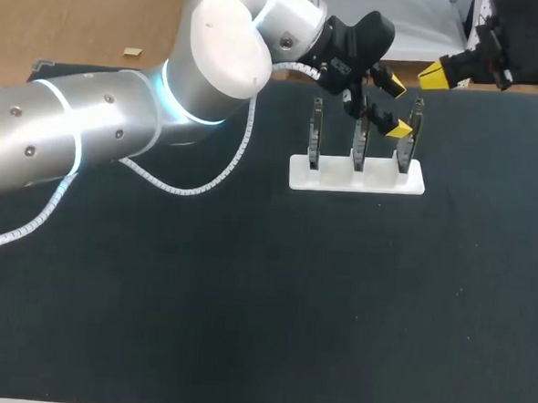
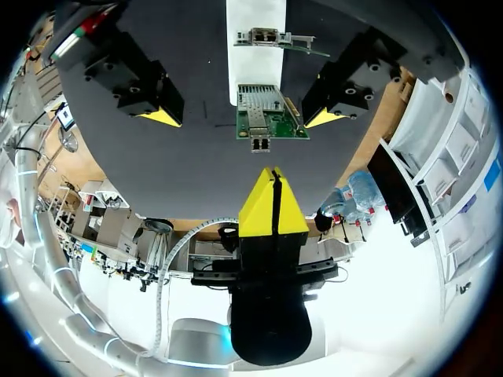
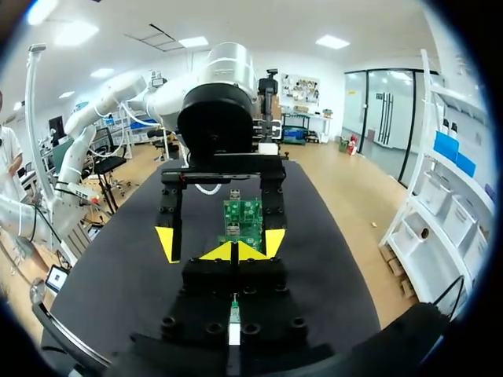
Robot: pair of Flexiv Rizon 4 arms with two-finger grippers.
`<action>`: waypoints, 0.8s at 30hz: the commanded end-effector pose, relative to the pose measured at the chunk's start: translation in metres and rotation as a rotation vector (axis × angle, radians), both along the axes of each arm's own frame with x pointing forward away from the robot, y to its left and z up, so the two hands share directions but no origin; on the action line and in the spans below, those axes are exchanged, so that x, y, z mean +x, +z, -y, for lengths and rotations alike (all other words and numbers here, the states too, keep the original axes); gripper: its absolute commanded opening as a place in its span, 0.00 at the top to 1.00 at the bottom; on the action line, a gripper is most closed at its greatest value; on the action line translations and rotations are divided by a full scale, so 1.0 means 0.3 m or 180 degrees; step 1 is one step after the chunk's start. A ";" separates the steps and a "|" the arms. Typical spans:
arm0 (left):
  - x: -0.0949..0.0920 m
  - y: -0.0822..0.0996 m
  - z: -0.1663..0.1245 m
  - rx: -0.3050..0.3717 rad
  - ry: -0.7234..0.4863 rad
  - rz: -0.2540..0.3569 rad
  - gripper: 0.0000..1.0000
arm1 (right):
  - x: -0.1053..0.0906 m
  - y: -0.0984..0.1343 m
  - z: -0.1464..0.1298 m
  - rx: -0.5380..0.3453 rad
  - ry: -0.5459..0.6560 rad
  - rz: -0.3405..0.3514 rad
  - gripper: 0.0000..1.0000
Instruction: Pick up the optical module with the left hand, and insert it into the network port with the right hand.
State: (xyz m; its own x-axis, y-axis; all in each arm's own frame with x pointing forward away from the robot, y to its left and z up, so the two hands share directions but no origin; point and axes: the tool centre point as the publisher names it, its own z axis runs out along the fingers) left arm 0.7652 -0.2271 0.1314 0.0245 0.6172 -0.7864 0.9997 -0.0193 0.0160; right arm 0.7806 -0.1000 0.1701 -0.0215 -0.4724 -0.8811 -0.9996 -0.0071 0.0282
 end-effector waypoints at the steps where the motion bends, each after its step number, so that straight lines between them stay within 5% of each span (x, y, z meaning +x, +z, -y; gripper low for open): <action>1: 0.006 0.002 0.004 0.0016 -0.0004 -0.0010 0.00 | 0.008 -0.014 -0.007 -0.0054 0.0029 -0.0031 1.00; 24: 0.006 0.002 0.004 0.0016 -0.0004 -0.0010 0.00 | 0.009 -0.073 0.004 -0.0089 -0.0048 -0.0177 1.00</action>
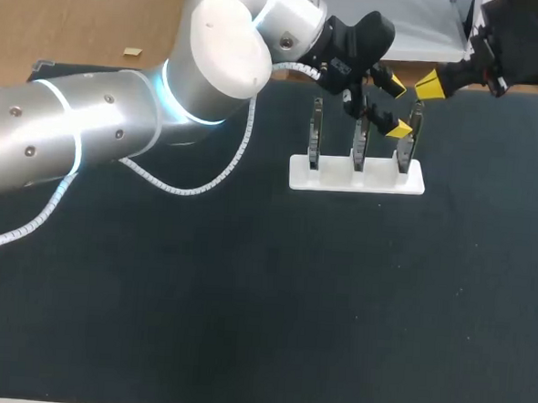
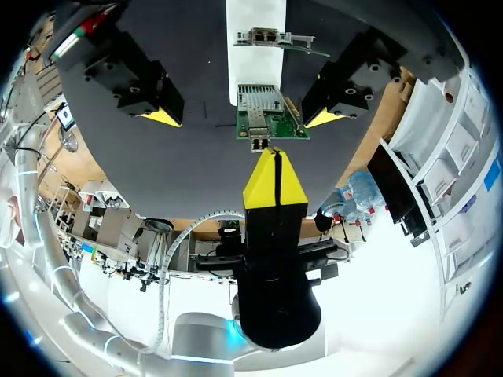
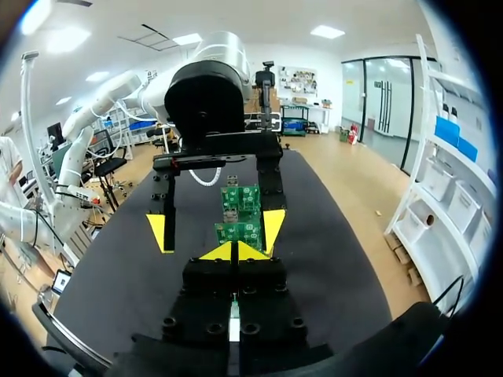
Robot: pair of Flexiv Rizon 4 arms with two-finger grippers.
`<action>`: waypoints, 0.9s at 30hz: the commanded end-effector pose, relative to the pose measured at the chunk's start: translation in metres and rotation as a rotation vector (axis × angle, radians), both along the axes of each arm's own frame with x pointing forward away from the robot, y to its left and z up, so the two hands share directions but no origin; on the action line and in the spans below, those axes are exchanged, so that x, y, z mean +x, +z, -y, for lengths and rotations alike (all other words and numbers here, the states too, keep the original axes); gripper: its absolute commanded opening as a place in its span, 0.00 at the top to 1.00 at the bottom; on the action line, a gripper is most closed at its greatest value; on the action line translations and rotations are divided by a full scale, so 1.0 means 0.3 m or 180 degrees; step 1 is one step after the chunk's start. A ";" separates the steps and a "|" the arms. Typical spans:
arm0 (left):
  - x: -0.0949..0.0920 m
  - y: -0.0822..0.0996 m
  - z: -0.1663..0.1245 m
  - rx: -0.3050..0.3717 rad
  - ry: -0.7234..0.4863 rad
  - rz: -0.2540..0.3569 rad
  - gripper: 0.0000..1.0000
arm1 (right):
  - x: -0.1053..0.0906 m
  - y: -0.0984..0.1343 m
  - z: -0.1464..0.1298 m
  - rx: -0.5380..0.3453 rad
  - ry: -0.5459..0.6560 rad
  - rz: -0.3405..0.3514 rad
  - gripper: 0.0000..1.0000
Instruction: Pick up the optical module with the left hand, and insert it into the network port with the right hand.
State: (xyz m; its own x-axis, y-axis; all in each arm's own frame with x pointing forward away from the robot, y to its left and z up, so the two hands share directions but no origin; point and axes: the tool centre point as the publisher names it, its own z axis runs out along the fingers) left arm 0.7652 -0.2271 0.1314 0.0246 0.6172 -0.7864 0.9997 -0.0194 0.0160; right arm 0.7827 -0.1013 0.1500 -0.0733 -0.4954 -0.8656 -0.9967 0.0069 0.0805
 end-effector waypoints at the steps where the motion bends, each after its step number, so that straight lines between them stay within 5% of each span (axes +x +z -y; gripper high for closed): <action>1: 0.006 0.002 0.004 0.0016 -0.0004 -0.0010 0.00 | 0.002 -0.007 -0.001 -0.0005 -0.0012 -0.0012 1.00; 27: 0.006 0.002 0.004 0.0016 -0.0004 -0.0010 0.00 | -0.005 -0.061 -0.001 -0.0070 -0.0083 -0.0112 1.00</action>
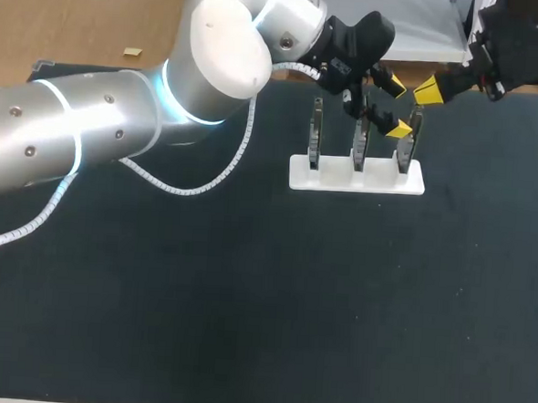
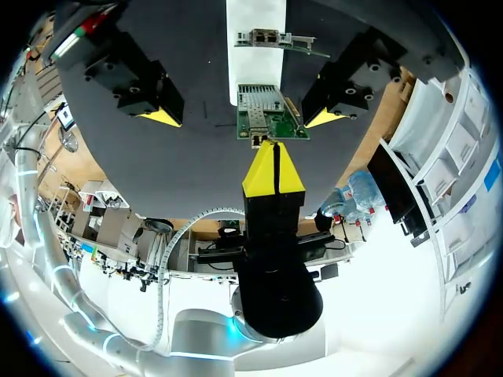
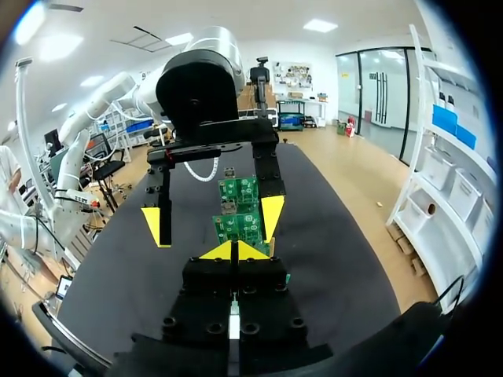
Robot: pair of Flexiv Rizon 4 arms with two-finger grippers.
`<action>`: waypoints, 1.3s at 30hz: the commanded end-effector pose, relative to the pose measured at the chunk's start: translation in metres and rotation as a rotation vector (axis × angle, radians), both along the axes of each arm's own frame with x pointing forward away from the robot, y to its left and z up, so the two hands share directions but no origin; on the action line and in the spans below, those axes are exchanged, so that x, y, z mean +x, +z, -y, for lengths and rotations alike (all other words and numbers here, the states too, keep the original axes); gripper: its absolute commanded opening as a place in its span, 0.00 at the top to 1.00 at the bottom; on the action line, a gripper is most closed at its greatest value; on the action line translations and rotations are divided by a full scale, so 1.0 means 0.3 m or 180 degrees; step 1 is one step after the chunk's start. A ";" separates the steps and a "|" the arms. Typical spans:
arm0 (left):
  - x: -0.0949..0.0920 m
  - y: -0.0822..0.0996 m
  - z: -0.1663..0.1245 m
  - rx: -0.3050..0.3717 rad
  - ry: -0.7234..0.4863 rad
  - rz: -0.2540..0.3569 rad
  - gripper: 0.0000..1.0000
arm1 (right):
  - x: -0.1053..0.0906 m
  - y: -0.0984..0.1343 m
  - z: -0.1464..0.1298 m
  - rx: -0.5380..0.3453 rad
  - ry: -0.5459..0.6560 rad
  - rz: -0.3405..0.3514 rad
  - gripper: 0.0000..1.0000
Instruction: Pick up the optical module with the left hand, and insert it into the network port with the right hand.
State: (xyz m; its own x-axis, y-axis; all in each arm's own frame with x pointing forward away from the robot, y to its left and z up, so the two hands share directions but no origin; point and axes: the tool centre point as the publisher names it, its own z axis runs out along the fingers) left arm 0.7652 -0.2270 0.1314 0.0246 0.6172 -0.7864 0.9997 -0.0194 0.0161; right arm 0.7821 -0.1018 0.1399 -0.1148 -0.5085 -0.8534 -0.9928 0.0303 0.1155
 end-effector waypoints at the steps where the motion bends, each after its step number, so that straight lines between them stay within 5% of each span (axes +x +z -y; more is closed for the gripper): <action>1: 0.006 0.002 0.004 0.0016 -0.0004 -0.0010 0.00 | -0.004 -0.028 -0.002 -0.0014 -0.0016 0.0000 1.00; 16: 0.008 0.006 -0.001 0.0010 -0.0005 0.0003 0.00 | 0.023 0.029 0.007 0.0175 -0.0132 0.0104 1.00; 36: 0.094 0.104 -0.046 -0.0018 0.0258 0.0336 0.00 | 0.052 0.119 0.026 0.0268 -0.0378 0.0359 1.00; 37: 0.101 0.112 -0.048 -0.0011 0.0286 0.0359 0.00 | 0.056 0.120 0.027 0.0260 -0.0386 0.0361 0.82; 39: 0.101 0.112 -0.048 -0.0011 0.0286 0.0359 0.00 | 0.058 0.122 0.029 0.0243 -0.0422 0.0364 0.00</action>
State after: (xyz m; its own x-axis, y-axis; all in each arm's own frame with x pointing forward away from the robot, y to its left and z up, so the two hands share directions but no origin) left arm 0.7994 -0.2138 0.1637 0.0590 0.6151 -0.7862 0.9899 0.0657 0.1257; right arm 0.8085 -0.1128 0.1739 -0.0760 -0.4222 -0.9033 -0.9907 0.1347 0.0204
